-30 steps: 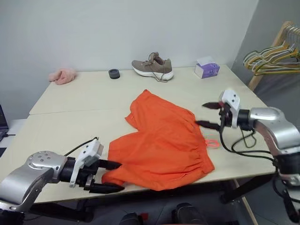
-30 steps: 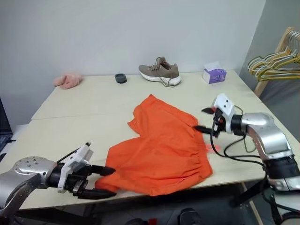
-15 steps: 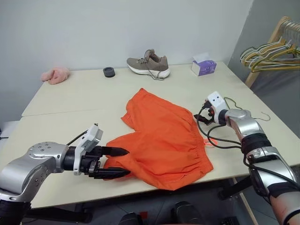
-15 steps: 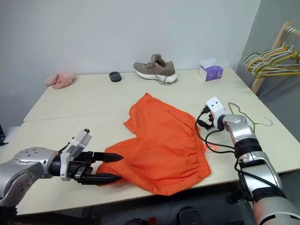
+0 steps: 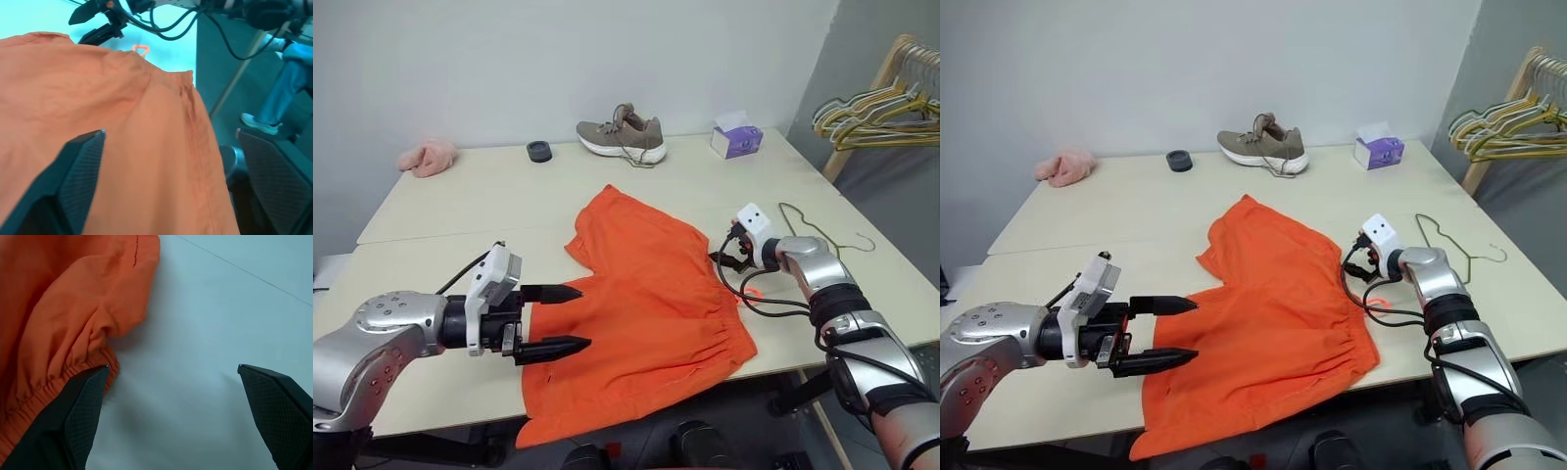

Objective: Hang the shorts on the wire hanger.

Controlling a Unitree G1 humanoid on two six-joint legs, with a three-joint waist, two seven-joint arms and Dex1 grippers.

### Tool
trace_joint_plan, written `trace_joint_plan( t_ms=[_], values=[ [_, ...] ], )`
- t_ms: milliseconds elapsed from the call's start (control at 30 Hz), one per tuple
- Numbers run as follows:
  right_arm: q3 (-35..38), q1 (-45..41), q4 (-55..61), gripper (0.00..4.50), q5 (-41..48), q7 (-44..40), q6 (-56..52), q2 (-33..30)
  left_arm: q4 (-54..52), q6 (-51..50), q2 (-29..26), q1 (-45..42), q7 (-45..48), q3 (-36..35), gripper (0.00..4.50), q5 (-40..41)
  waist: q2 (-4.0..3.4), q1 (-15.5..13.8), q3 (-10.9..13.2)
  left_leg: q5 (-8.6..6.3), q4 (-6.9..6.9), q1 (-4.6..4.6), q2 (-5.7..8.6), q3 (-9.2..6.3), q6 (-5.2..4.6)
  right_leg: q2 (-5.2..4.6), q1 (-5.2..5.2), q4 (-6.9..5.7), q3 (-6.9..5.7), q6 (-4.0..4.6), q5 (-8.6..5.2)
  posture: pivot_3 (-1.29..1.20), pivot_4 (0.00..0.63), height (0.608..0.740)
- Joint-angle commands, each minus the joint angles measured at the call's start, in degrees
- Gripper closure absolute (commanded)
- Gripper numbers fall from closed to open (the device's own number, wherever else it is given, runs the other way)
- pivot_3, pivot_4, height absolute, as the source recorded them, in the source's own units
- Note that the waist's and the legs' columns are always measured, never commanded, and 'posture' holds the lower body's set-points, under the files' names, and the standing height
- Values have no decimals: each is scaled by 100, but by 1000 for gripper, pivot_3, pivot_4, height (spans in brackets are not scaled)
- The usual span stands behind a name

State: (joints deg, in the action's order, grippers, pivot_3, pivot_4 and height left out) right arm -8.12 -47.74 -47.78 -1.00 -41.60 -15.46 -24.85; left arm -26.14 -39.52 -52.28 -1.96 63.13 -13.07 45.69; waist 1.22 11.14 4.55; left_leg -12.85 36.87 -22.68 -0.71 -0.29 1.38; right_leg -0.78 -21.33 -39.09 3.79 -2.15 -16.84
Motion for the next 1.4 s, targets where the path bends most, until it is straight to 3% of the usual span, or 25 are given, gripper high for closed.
trace_joint_plan(
  t_ms=[33, 400, 633, 800, 1000, 1400],
  values=[
    [202, -336, -324, 0, -53, 447, 105, 71, 102, 293, 71, -64, -151, -13, 20, -296, 1, 14, -1, 0, 2, 0, -1, 0, 0, 3, 0, 0, 1, 1, 3, -112, 18, 740],
    [381, -598, -897, 0, 297, -313, -612, 515, 191, 539, -14, 337, 273, 132, 20, -626, 1, 25, -2, 0, 0, 0, -5, 6, 0, 8, -5, 1, 11, 2, 6, -116, 15, 740],
    [600, -569, -806, 0, 438, -259, -818, 666, 199, 585, 11, 334, 304, 133, 20, -702, 2, 20, -9, 0, 1, 0, -6, 4, 0, 10, -3, 1, 9, 2, 6, -109, 13, 740],
    [416, -416, -262, 0, 200, -254, -403, 452, 265, 702, 100, 291, 198, 174, 20, -856, -1, 12, -8, 0, 0, -2, -5, 4, 0, 10, -6, 1, 9, 1, 6, -109, 15, 740],
    [540, -72, 759, 0, 677, -937, -1029, 354, 268, 666, 157, 156, 107, 283, 20, -890, 0, 3, -8, 0, 0, -3, -7, 3, 0, 10, -6, 2, 7, 1, 6, -122, 15, 740],
    [532, -134, 331, 0, 563, -88, -1305, 671, 240, 610, 123, -37, 36, 476, 20, -894, 0, 15, -8, 0, 0, -3, -5, 4, 0, 10, -6, 1, 9, -1, 7, -126, 15, 740]
  ],
)
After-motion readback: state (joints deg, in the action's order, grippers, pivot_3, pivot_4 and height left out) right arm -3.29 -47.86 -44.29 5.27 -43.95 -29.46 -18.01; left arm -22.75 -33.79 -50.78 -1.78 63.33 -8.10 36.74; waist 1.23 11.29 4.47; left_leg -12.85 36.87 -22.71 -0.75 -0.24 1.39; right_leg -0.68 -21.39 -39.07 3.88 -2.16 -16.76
